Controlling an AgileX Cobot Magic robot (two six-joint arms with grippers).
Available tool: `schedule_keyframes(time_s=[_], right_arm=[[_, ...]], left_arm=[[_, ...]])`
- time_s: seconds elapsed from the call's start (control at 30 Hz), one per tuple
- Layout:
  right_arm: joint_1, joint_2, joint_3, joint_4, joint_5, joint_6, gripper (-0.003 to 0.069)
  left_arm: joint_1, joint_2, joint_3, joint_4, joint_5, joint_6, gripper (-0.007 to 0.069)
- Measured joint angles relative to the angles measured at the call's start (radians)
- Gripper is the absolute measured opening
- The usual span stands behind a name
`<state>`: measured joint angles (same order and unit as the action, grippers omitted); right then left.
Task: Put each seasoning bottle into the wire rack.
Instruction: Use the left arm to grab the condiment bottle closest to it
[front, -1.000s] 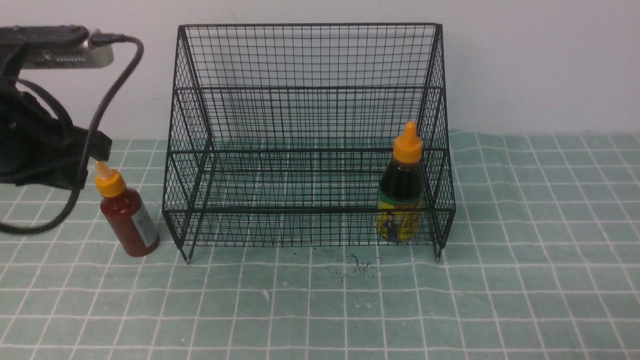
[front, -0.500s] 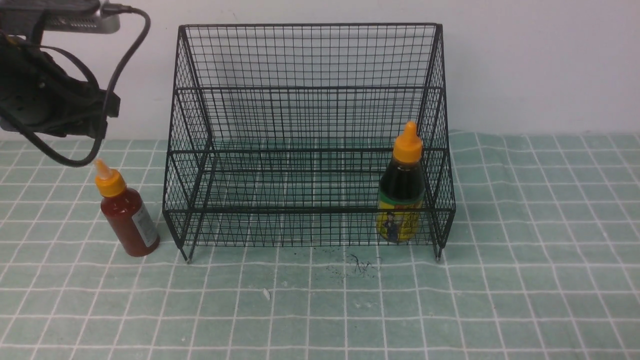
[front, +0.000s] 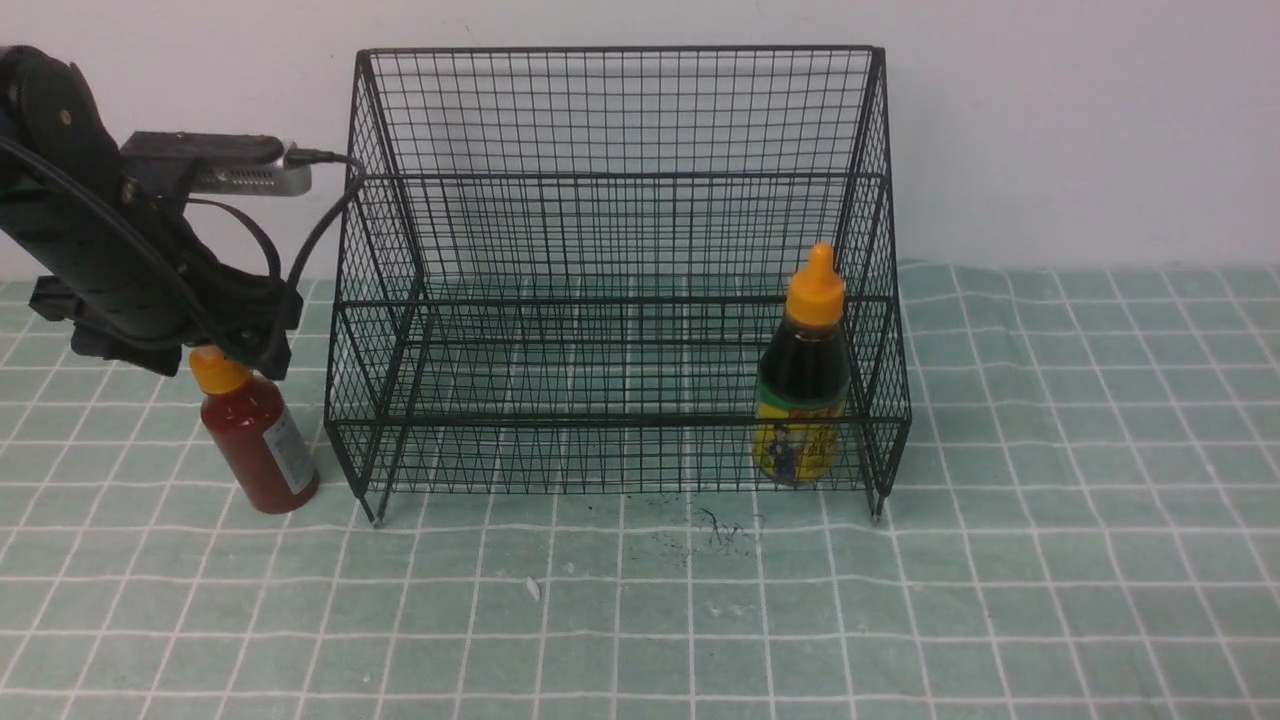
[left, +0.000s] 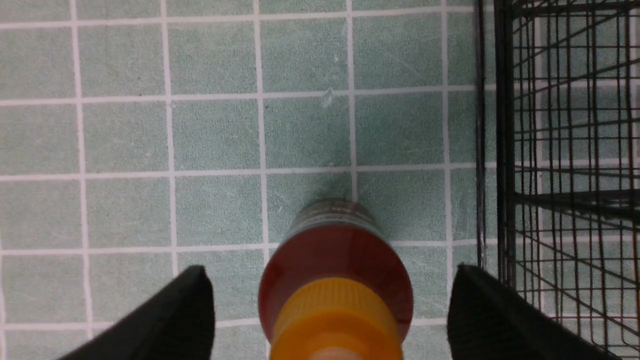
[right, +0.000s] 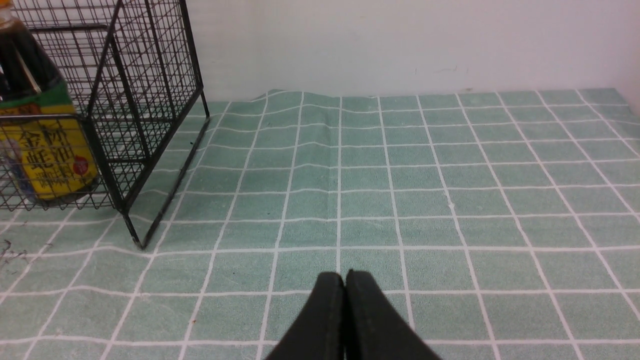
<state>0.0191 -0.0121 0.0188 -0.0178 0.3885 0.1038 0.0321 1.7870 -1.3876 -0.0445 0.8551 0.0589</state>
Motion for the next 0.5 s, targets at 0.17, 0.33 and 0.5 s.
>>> schedule_keyframes(time_s=[0.17,0.33,0.5], right_arm=[[0.0,0.0,0.0,0.0,0.0,0.0,-0.0015],[0.0,0.0,0.0,0.0,0.0,0.001,-0.0015],[0.0,0.0,0.0,0.0,0.0,0.001,-0.0015]], left_arm=[[0.0,0.003,0.0,0.012,-0.001,-0.001,0.0342],[0.0,0.005,-0.008,0.039,0.03,-0.001,0.028],[0.0,-0.017,-0.057,0.09,0.147,-0.001,0.028]])
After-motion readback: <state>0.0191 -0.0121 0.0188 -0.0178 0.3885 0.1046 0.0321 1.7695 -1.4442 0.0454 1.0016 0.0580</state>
